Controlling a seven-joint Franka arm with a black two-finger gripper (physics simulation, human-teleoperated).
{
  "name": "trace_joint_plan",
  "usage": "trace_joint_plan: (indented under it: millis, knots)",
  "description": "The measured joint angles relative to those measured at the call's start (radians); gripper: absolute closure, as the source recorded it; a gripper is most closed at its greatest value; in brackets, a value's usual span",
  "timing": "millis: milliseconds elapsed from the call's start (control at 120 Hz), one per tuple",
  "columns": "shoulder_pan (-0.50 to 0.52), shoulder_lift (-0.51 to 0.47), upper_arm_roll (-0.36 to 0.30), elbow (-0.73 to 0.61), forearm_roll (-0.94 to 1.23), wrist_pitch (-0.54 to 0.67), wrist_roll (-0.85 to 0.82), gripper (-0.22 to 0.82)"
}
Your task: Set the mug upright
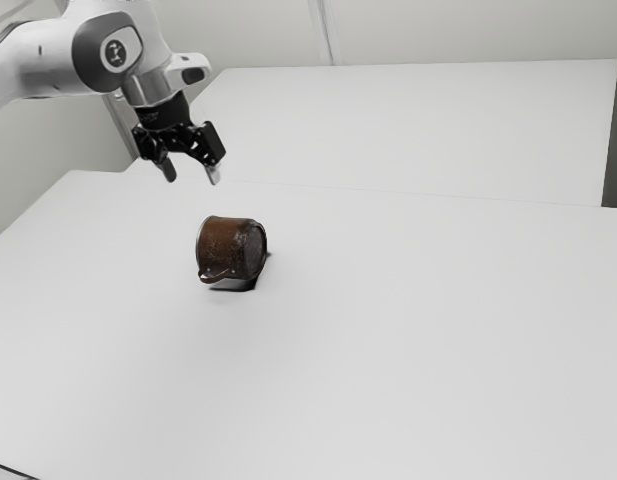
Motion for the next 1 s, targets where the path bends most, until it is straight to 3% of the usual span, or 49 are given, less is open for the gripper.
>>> trace_joint_plan:
  millis: [183, 400, 833, 1000]
  knots:
    - [0.044, 0.031, 0.006, -0.033, -0.087, 0.042, 0.028, 0.0]
    - [0.265, 0.092, 0.007, -0.042, -0.21, 0.102, 0.13, 0.0]
    - [0.396, 0.296, -0.013, -0.025, -0.535, 0.163, 0.489, 0.0]
    - [0.481, 0.352, -0.087, -0.009, -0.62, 0.165, 0.628, 0.0]
